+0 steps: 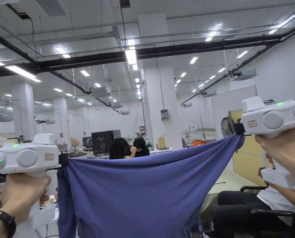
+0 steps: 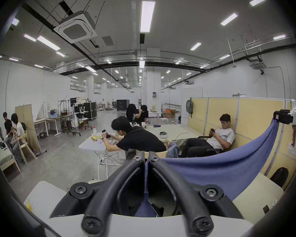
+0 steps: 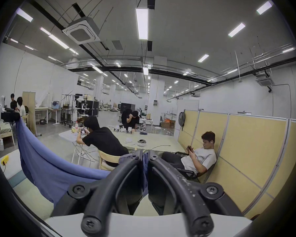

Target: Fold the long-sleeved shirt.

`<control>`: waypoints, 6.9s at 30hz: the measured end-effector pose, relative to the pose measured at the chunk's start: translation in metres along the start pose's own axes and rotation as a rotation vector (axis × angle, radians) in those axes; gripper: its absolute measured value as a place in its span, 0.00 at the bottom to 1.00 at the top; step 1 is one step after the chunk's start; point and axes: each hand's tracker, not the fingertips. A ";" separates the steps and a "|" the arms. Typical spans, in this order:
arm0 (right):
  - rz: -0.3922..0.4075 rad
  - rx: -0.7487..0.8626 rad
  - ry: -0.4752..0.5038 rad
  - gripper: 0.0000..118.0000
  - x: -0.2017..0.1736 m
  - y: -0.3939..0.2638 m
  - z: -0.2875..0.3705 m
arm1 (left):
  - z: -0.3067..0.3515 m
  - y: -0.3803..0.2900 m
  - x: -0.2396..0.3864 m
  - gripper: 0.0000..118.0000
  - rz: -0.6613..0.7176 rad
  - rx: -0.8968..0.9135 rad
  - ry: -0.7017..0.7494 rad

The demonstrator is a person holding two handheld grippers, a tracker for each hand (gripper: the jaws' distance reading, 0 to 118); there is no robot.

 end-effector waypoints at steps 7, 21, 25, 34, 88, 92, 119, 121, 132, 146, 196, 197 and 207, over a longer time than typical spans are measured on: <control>-0.013 -0.003 0.015 0.06 -0.014 -0.024 -0.045 | -0.045 -0.029 -0.013 0.01 0.038 -0.019 0.011; -0.043 -0.178 0.057 0.06 -0.026 -0.169 -0.099 | -0.092 -0.160 -0.013 0.01 0.020 -0.198 -0.018; -0.064 -0.218 0.080 0.06 -0.019 -0.203 -0.089 | -0.078 -0.192 -0.008 0.01 0.004 -0.229 -0.031; -0.164 -0.384 0.135 0.06 -0.018 -0.318 -0.007 | -0.003 -0.304 0.004 0.01 0.053 -0.384 -0.076; -0.105 -0.394 0.411 0.01 -0.143 -0.420 0.343 | 0.361 -0.479 0.066 0.00 0.113 -0.593 -0.100; -0.066 -0.397 0.451 0.01 -0.157 -0.415 0.347 | 0.359 -0.477 0.063 0.00 0.058 -0.652 -0.111; -0.130 -0.628 0.486 0.01 -0.185 -0.488 0.254 | 0.196 -0.637 0.040 0.28 0.031 -1.152 -0.140; -0.132 -0.643 0.491 0.01 -0.186 -0.494 0.250 | 0.190 -0.633 0.036 0.22 0.018 -1.086 -0.129; -0.137 -0.664 0.507 0.02 -0.194 -0.498 0.238 | 0.184 -0.644 0.038 0.07 0.048 -1.102 -0.120; 0.282 -0.819 0.543 0.53 -0.227 -0.523 0.052 | 0.177 -0.655 0.044 0.07 -0.026 -1.116 -0.098; 0.055 -0.097 0.275 0.04 -0.073 -0.223 0.197 | 0.222 -0.251 0.078 0.06 -0.195 -0.290 -0.052; 0.036 -0.081 0.275 0.04 -0.070 -0.209 0.199 | 0.221 -0.232 0.076 0.06 -0.201 -0.270 -0.055; -0.018 0.061 0.233 0.04 -0.052 -0.081 0.225 | 0.230 -0.053 0.047 0.06 -0.232 -0.080 -0.112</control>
